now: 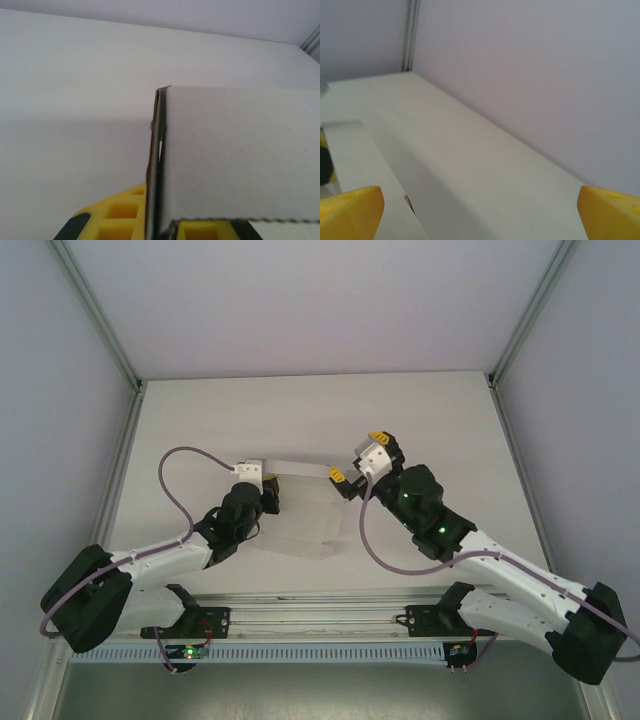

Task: Assemble paper box

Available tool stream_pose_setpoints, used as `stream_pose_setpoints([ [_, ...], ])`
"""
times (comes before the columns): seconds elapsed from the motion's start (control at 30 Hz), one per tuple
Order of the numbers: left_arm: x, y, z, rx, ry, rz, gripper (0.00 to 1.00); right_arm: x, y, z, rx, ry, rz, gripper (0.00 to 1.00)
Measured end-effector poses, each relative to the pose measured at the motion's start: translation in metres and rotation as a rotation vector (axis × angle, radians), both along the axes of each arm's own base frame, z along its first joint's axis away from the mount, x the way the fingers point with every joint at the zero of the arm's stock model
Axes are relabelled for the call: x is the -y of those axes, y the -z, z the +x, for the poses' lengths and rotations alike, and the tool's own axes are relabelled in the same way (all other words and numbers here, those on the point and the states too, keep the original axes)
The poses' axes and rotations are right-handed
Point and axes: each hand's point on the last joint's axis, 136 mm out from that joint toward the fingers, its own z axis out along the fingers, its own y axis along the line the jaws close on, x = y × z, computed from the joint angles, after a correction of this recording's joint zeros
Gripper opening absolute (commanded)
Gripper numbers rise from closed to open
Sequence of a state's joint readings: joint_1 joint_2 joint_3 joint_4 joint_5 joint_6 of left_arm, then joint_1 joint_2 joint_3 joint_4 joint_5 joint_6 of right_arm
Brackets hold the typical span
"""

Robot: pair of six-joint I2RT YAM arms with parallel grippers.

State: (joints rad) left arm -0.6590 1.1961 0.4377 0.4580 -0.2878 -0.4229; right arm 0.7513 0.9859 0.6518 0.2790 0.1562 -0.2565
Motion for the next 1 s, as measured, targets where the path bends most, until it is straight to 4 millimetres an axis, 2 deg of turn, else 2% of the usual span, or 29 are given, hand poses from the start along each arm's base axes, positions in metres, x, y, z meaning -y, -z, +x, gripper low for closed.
stream_pose_setpoints([
  [0.1,-0.005,0.000,-0.003,-0.007,-0.013,0.005,0.00,-0.003,0.020,0.005,-0.060,0.007,-0.028,0.98],
  [0.27,-0.007,0.005,-0.009,-0.034,-0.008,0.007,0.00,-0.010,0.031,0.005,-0.099,-0.017,-0.027,0.98],
  [0.5,-0.003,0.003,-0.015,-0.053,0.016,-0.044,0.00,-0.035,0.034,-0.003,-0.121,-0.149,0.023,0.98],
  [0.63,-0.005,0.003,-0.018,-0.061,0.015,-0.054,0.00,-0.039,0.034,-0.003,-0.123,-0.167,0.045,0.98],
  [0.8,-0.010,0.007,-0.019,-0.100,-0.008,-0.017,0.00,-0.028,0.025,-0.002,-0.096,-0.121,0.014,0.98],
  [0.87,-0.012,0.004,-0.015,-0.113,-0.035,0.000,0.00,-0.024,0.013,-0.005,-0.073,-0.121,-0.001,0.98],
  [1.0,-0.015,0.003,-0.008,-0.148,-0.087,0.026,0.00,-0.018,-0.025,-0.015,-0.010,-0.151,-0.017,0.98],
])
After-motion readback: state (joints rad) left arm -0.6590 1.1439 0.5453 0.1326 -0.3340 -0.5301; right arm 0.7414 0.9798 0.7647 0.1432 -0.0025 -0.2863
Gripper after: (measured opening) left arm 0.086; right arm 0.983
